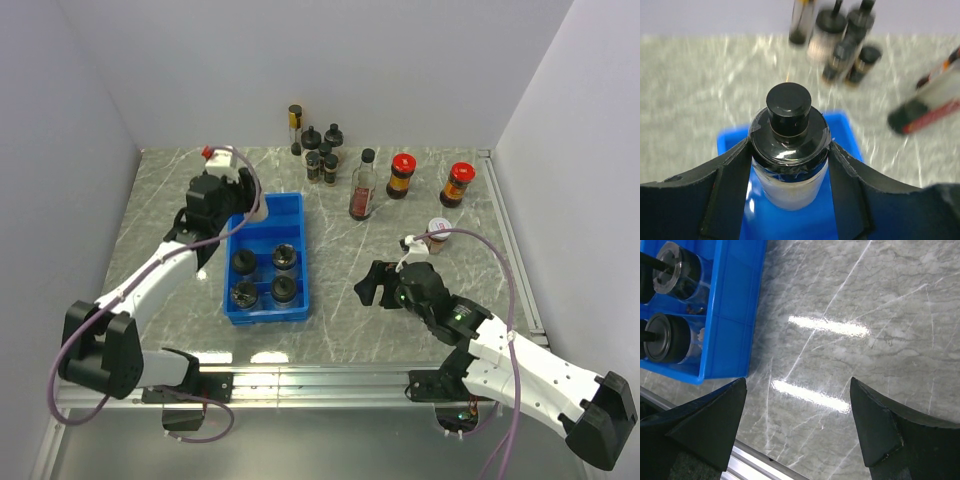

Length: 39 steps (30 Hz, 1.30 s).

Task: Organize the condiment bottles
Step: Place the bottle in the storage box.

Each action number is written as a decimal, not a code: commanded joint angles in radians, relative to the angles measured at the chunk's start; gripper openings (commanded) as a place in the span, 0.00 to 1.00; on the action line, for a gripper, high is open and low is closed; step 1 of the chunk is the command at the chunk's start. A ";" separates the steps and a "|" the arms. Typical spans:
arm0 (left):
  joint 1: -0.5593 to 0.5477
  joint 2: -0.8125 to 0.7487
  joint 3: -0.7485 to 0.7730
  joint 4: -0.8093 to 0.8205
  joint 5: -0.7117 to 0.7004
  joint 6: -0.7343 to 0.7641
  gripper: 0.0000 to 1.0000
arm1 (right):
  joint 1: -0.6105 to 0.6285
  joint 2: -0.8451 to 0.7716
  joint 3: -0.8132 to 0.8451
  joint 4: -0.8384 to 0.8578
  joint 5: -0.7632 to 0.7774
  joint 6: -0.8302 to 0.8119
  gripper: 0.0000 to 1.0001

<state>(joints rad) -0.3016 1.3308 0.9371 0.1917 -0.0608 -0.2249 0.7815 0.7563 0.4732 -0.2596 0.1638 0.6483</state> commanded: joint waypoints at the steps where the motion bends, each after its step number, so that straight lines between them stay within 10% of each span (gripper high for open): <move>1: -0.020 -0.103 -0.059 0.041 -0.046 -0.051 0.00 | 0.009 -0.014 0.013 0.043 0.009 -0.013 0.90; 39: -0.194 -0.203 -0.353 0.180 -0.389 -0.070 0.00 | 0.012 0.020 -0.024 0.083 0.013 -0.007 0.90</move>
<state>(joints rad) -0.4828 1.1660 0.5922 0.2825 -0.4000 -0.3187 0.7834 0.7639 0.4484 -0.2230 0.1642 0.6460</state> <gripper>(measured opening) 0.620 0.902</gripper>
